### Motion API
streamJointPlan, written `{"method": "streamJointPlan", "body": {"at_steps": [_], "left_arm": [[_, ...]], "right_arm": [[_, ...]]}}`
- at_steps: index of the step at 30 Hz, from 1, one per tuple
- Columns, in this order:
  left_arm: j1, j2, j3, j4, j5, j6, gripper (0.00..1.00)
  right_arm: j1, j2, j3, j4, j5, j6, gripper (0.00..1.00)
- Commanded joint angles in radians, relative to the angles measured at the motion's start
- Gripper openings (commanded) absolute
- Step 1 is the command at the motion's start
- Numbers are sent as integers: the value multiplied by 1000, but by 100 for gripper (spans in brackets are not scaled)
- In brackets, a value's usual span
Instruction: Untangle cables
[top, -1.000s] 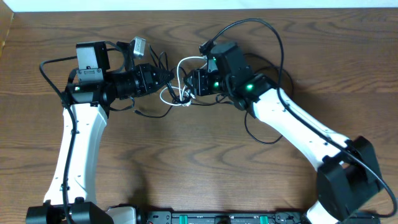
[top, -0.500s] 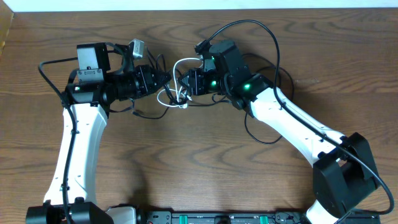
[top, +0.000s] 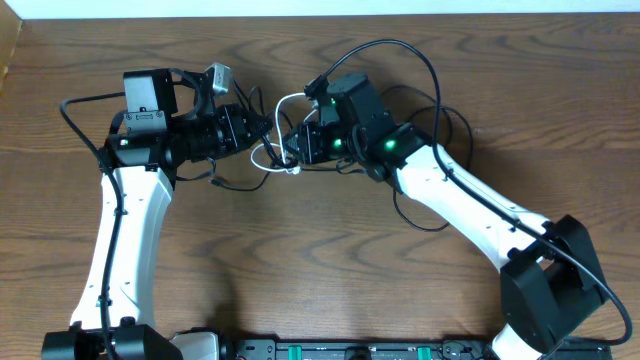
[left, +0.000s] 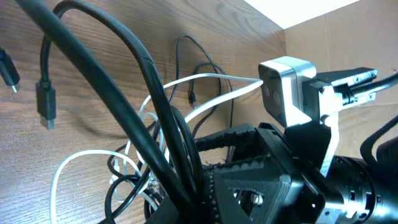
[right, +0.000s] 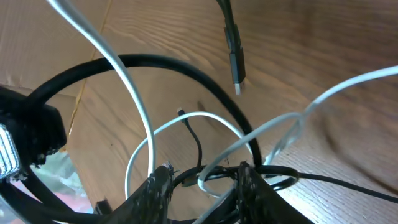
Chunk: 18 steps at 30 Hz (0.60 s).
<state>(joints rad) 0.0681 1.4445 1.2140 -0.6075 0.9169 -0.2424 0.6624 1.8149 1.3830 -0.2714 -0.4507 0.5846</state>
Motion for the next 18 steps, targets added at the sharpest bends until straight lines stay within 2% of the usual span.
{"method": "streamJointPlan", "body": {"at_steps": [1, 6, 18], "left_arm": [[-2, 2, 5, -10, 6, -3, 7], [-2, 2, 5, -21, 6, -3, 8], [-2, 2, 5, -29, 13, -6, 8]], "right_arm": [[23, 4, 4, -2, 37, 2, 32], [47, 18, 4, -1, 106, 2, 31], [52, 86, 4, 74, 108, 6, 28]]}}
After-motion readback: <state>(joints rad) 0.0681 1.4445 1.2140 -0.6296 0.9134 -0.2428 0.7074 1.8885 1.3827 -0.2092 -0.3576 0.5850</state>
